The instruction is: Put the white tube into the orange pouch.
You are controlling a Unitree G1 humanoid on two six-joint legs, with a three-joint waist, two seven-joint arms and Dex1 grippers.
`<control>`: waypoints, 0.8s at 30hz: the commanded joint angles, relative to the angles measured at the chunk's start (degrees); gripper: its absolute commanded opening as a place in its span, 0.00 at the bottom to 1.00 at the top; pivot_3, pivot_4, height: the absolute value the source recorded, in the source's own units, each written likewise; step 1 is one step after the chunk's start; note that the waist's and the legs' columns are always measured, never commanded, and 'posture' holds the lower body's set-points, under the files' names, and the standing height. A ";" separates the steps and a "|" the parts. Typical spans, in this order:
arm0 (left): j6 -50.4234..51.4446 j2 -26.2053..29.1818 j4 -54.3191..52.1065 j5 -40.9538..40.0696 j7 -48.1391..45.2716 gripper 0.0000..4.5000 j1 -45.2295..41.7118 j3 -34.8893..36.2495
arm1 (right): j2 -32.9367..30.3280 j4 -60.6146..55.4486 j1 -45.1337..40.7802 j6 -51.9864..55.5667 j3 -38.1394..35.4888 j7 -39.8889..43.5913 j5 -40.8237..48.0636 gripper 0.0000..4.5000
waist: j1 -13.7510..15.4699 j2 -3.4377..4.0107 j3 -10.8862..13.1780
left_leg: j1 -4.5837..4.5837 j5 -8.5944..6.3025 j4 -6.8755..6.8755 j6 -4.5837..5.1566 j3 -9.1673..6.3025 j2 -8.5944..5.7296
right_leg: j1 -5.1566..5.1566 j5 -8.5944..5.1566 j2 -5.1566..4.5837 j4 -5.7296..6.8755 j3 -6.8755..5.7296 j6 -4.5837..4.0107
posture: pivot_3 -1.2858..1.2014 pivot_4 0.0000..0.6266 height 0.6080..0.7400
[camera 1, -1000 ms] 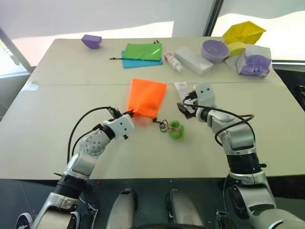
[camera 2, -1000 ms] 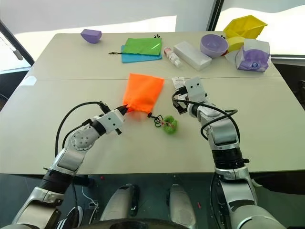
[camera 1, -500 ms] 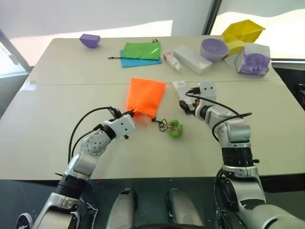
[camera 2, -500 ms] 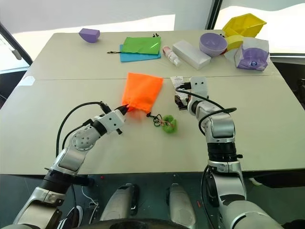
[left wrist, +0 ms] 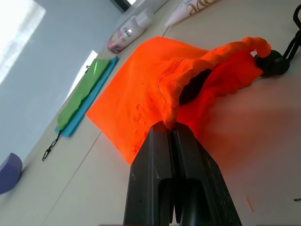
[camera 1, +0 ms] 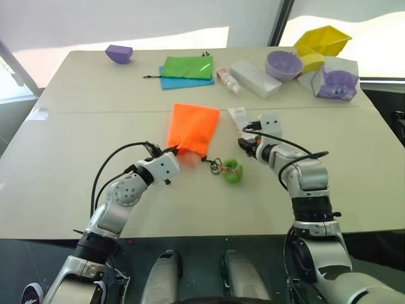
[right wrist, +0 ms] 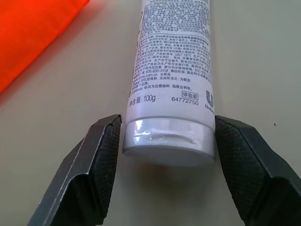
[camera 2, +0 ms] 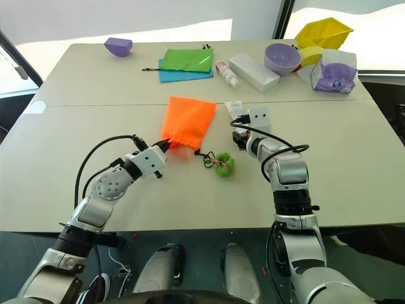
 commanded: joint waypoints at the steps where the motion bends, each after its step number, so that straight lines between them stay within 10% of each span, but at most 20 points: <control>1: -1.02 0.01 -1.67 -0.23 0.39 0.00 -0.62 0.14 | -0.28 -1.09 -0.48 -1.42 -0.61 0.14 0.32 0.71 | -0.02 0.00 0.00 | 0.00 0.00 0.00 0.00 0.00 0.00 | 0.00 0.00 0.00 0.00 0.00 0.00 | 0.52 0.24 1.00; 6: -1.08 -0.07 -1.66 -0.28 0.35 0.00 -0.68 0.09 | -0.54 -1.79 -0.37 -1.80 -0.25 0.88 0.58 0.40 | 0.00 0.00 0.00 | 0.00 0.00 0.00 0.00 -0.01 0.00 | 0.00 0.00 0.01 0.00 0.00 0.00 | 0.52 0.24 1.00; 24: -0.99 0.32 -1.97 -1.70 -2.55 0.00 -1.97 0.16 | -21.92 -34.95 19.70 0.94 2.01 35.89 24.39 0.40 | 0.10 0.00 0.00 | 0.03 0.00 0.01 0.01 -0.08 -0.01 | 0.14 0.00 0.02 -0.09 -0.05 0.01 | 0.52 0.24 1.00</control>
